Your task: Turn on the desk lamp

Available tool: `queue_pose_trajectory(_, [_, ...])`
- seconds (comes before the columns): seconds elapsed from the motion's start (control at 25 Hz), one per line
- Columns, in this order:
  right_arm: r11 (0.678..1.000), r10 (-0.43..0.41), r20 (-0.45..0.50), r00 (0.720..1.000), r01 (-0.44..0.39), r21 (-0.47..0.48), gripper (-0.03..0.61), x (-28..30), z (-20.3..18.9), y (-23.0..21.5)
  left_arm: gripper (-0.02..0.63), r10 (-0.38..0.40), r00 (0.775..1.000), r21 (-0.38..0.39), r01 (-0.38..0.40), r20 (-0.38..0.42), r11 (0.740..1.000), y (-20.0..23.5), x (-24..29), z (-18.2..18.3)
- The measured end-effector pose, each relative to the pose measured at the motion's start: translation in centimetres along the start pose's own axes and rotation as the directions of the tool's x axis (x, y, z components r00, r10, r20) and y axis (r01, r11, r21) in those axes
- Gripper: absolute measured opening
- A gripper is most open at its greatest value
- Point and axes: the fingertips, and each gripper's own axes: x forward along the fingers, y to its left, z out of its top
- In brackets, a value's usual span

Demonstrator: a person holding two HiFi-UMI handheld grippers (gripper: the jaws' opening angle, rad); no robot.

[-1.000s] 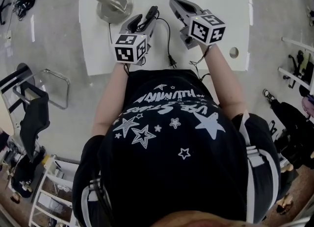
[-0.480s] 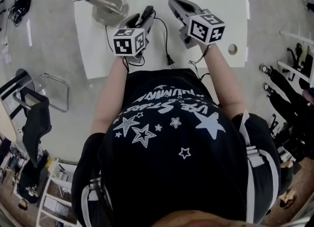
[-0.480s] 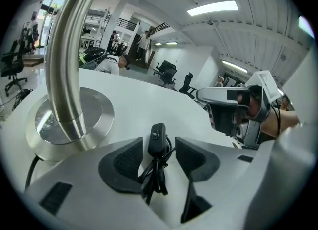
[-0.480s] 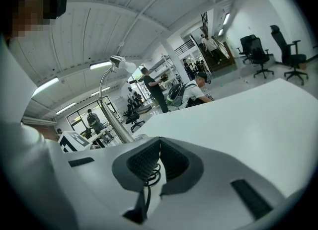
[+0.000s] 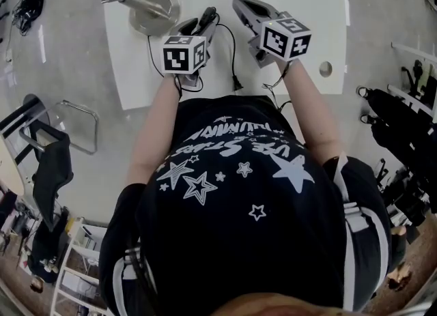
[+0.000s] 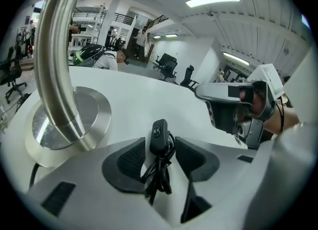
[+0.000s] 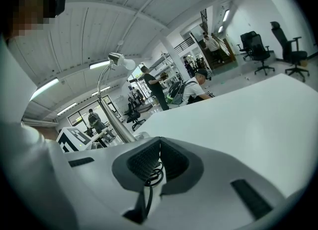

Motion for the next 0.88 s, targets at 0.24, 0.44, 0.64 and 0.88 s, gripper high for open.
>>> queue_pose_trajectory(0.24, [1.0, 0.007, -0.002, 1.0, -0.007, 0.008, 0.006, 0.2, 0.1, 0.0, 0.166, -0.02, 0.998, 0.023, 0.021, -0.059, 1.0, -0.6, 0.2, -0.2])
queue_pose_trajectory(0.44, [1.0, 0.012, -0.001, 1.0, -0.012, 0.009, 0.006, 0.3, 0.3, 0.2, 0.129, -0.011, 0.999, 0.02, 0.012, -0.054, 1.0, -0.7, 0.0, 0.0])
queue_pose_trajectory(0.64, [1.0, 0.025, -0.012, 1.0, -0.025, 0.003, 0.006, 0.4, 0.1, 0.4, 0.127, 0.008, 0.999, 0.048, -0.006, -0.053, 0.999, -0.9, -0.2, 0.1])
queue_pose_trajectory(0.88, [0.996, 0.073, -0.115, 0.991, -0.078, -0.039, 0.006, 1.0, -1.9, 1.0, 0.127, 0.051, 0.997, 0.144, -0.043, -0.057, 0.989, -1.4, 0.0, 0.0])
